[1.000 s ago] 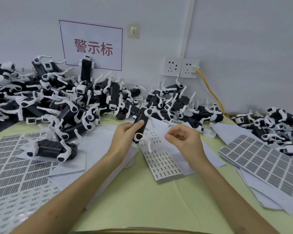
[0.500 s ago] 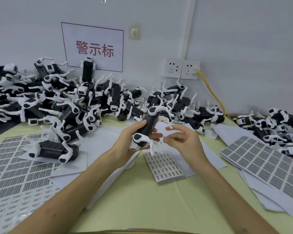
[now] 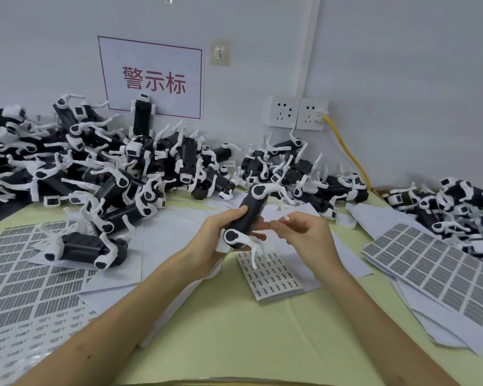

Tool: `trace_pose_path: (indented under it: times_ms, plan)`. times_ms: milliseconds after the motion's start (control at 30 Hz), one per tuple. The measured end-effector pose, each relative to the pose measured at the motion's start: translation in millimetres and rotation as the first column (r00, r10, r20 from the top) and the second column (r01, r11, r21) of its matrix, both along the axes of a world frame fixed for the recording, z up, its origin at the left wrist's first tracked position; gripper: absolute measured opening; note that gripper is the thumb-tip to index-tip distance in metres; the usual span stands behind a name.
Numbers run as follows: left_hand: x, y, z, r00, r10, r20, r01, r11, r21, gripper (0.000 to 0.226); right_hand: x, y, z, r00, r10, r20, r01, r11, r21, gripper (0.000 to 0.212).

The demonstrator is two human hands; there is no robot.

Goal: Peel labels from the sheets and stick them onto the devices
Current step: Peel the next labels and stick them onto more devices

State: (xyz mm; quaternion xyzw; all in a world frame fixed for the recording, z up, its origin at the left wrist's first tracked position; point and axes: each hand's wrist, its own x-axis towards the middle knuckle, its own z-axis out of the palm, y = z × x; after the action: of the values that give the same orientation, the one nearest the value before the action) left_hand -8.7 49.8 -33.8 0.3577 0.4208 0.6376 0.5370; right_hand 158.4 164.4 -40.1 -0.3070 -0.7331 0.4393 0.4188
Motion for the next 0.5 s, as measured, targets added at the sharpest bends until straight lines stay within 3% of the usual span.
trace_pose_path:
  times_ms: [233,367,500]
  plan:
    - [2.6,-1.2,0.8,1.000,0.024,0.004,-0.024,0.999,-0.034,0.053,-0.4,-1.4,0.5,0.999,0.011,0.048,-0.012,1.000,0.027,0.013]
    - [5.4,-1.1,0.7,0.997,0.018,-0.069,-0.021,0.999,-0.037,0.063,-1.1,-2.1,0.0,0.996,-0.029,0.079,0.025,0.999,0.042,0.015]
    - [6.5,0.1,-0.2,0.989,0.037,-0.144,-0.047,0.997,-0.069,0.052,-2.5,-3.9,-0.6,0.992,-0.047,0.119,0.041,0.997,0.059,0.015]
